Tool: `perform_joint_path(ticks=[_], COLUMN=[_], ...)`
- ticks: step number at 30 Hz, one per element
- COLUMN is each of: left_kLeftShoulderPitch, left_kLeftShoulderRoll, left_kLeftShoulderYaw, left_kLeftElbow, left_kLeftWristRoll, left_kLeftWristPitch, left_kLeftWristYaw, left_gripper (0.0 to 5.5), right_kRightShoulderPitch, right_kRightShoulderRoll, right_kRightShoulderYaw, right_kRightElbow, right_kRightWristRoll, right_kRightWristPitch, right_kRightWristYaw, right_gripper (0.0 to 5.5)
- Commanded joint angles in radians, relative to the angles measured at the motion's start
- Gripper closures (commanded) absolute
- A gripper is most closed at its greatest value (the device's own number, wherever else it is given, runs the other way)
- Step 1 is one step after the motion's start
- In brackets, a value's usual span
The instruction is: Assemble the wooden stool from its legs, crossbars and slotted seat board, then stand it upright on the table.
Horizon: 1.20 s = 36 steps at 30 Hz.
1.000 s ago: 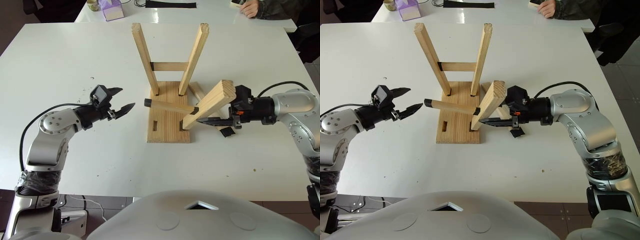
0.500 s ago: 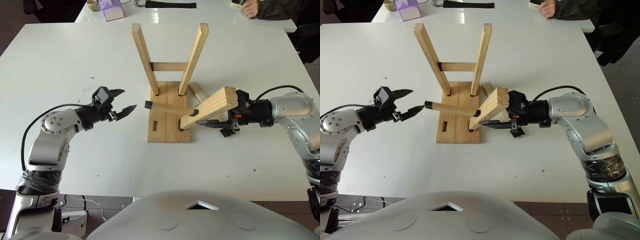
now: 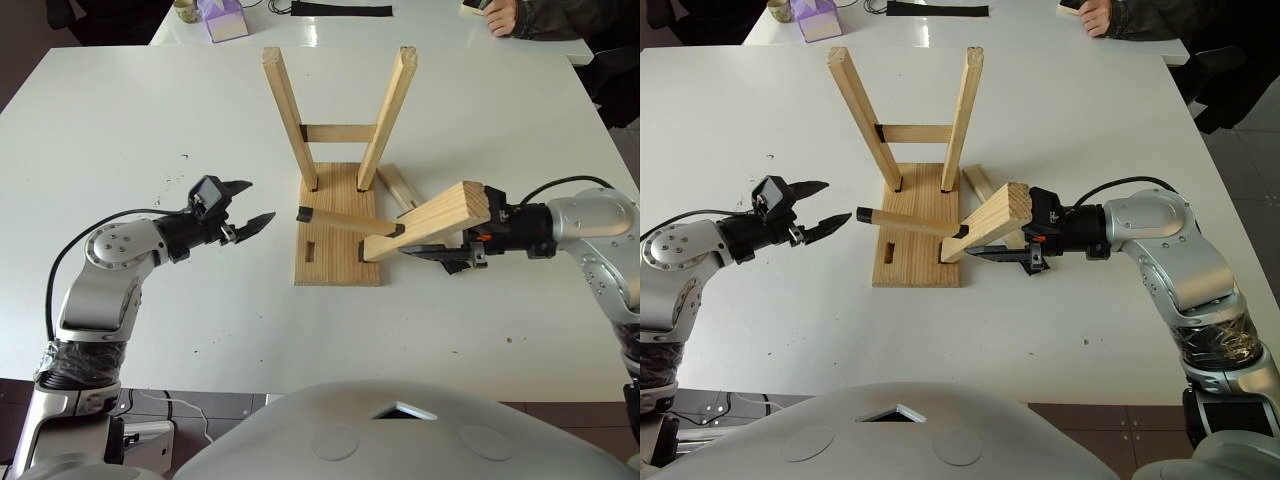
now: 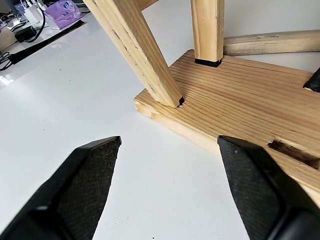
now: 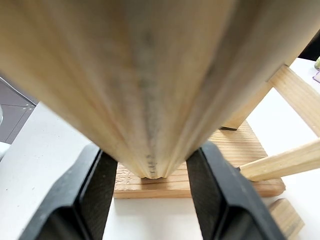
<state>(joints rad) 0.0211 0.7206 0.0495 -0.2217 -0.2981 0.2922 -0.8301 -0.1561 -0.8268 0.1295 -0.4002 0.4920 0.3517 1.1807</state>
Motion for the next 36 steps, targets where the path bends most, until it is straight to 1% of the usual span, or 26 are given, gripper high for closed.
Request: perform_joint_path(ticks=[1,6,16,20,24,29,33,36], left_kLeftShoulderPitch=[-0.006,-0.009,-0.012,-0.01,-0.021,-0.035,-0.044,-0.056], left_kLeftShoulderRoll=[-0.002,-0.008,-0.024,-0.033,-0.039,-0.035,-0.035,-0.036], left_kLeftShoulderYaw=[-0.008,-0.014,-0.024,-0.028,-0.044,-0.051,-0.057,-0.059], left_kLeftElbow=[-0.003,-0.002,0.006,0.002,0.009,0.015,0.021,0.029], left_kLeftWristRoll=[0.01,0.014,0.031,0.034,0.044,0.043,0.045,0.046], left_kLeftWristPitch=[-0.002,-0.004,-0.01,-0.008,-0.01,-0.01,-0.011,-0.013], left_kLeftWristYaw=[-0.003,0.0,0.004,0.01,0.01,0.006,0.004,0.005], left_gripper=[1.91,1.91,1.91,1.91,1.91,1.91,1.91,1.91], right_kRightShoulderPitch=[-0.004,-0.039,-0.167,-0.199,-0.219,-0.186,-0.143,-0.114], right_kRightShoulderRoll=[-0.027,-0.017,-0.015,-0.009,0.016,0.027,0.014,0.007], right_kRightShoulderYaw=[0.017,0.051,0.269,0.329,0.391,0.417,0.425,0.393], right_kRightElbow=[0.055,0.111,0.174,0.226,0.304,0.243,0.22,0.153], right_kRightWristRoll=[-0.037,-0.05,-0.204,-0.191,-0.208,-0.148,-0.149,-0.142], right_kRightWristPitch=[0.014,0.008,-0.05,0.034,0.11,0.234,0.241,0.246], right_kRightWristYaw=[0.023,0.054,0.149,0.177,0.164,0.14,0.104,0.038], right_gripper=[3.47,3.47,3.47,3.47,3.47,3.47,3.47,3.47])
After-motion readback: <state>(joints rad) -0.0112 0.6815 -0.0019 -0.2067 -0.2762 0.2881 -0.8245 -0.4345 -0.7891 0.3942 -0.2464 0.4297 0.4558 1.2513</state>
